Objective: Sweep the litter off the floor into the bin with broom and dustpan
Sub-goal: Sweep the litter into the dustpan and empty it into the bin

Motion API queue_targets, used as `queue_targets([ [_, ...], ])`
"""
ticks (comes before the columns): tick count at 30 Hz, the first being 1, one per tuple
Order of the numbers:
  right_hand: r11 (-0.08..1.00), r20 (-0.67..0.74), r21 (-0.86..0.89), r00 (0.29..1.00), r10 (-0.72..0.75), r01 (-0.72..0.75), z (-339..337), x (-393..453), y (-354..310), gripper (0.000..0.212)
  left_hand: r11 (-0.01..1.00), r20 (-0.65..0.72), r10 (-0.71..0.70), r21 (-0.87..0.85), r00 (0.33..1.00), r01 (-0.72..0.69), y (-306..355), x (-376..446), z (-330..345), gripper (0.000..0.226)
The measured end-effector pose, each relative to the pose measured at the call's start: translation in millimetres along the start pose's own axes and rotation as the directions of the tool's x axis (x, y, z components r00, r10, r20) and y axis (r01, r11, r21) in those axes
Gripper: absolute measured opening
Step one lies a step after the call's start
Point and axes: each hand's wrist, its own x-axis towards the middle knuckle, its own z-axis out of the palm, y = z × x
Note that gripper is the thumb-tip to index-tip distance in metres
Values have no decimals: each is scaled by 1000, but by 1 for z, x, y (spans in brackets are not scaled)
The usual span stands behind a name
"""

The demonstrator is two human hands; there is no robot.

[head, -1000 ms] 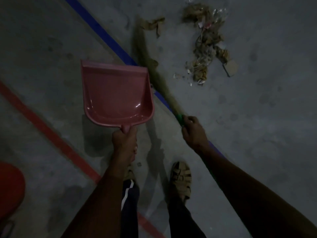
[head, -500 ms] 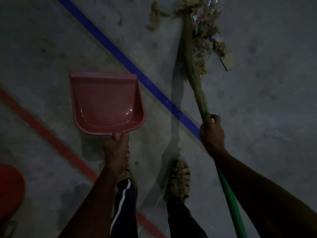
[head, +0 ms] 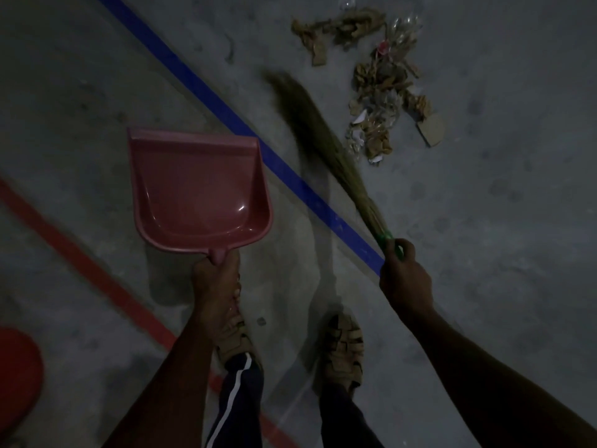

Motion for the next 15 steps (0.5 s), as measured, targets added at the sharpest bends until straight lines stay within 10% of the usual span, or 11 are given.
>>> queue_targets([
  [15,941,68,251,966,-251,227,-38,168,-200,44,996,13,83,36,996,-83,67,75,-42,32],
])
